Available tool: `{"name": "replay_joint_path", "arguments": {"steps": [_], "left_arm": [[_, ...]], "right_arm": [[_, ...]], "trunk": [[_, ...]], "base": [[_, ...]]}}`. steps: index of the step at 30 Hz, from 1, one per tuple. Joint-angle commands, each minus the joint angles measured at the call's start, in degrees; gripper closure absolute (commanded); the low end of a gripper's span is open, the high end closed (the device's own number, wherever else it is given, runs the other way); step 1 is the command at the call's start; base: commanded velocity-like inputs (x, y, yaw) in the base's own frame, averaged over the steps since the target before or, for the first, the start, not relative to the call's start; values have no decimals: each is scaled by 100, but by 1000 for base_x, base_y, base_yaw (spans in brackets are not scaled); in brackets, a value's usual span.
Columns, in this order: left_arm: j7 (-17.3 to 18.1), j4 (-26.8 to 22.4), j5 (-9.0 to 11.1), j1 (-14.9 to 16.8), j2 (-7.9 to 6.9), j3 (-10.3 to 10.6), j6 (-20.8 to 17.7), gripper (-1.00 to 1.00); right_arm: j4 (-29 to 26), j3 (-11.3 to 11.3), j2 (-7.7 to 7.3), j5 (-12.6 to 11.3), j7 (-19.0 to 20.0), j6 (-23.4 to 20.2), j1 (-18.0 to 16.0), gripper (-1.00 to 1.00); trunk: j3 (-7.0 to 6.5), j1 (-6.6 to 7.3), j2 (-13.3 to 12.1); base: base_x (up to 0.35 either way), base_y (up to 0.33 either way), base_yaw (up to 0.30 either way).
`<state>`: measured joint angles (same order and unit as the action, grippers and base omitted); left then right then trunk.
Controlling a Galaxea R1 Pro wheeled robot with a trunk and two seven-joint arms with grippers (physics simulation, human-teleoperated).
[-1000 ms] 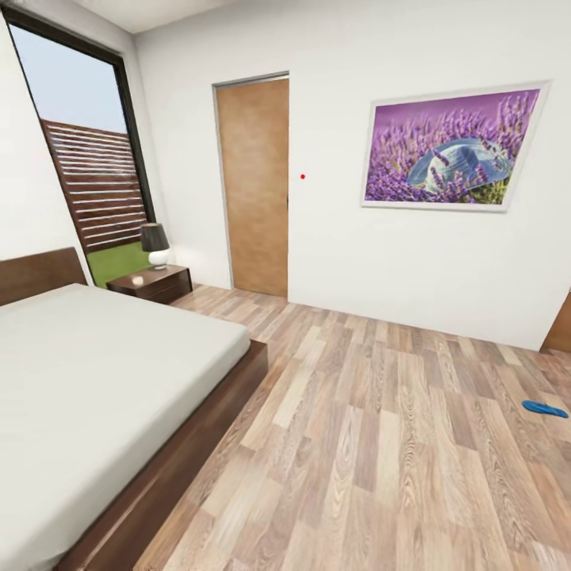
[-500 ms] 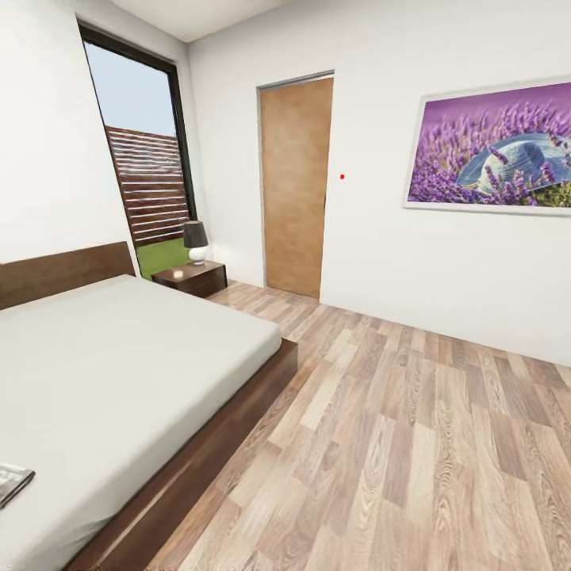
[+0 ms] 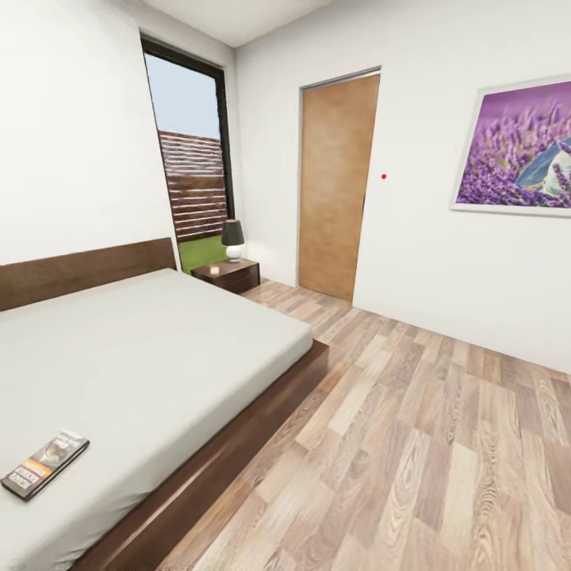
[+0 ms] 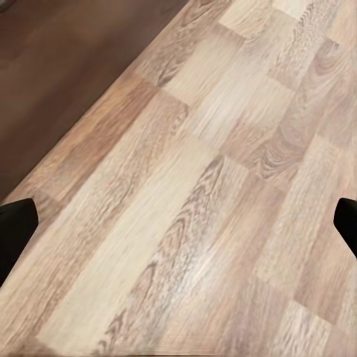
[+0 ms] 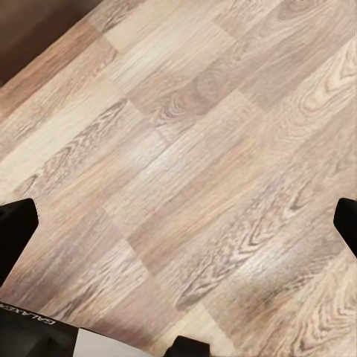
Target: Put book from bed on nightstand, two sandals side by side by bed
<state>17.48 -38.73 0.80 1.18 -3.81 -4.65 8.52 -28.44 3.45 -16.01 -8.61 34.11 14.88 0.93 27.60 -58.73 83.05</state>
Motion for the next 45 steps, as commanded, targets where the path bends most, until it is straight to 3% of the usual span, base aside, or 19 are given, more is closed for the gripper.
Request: {"name": "replay_joint_path", "arguments": {"steps": [1, 45], "left_arm": [[42, 6, 6, 5, 3, -19, 10, -100], [43, 6, 8, 5, 3, -19, 10, -100]], "right_arm": [[-5, 16, 1, -44, 43, -16, 3, -100], [-4, 16, 1, -44, 42, -13, 3, -100]], "trunk": [[5, 0, 3], [5, 0, 3]], "base": [[0, 0, 293], [0, 0, 293]]}}
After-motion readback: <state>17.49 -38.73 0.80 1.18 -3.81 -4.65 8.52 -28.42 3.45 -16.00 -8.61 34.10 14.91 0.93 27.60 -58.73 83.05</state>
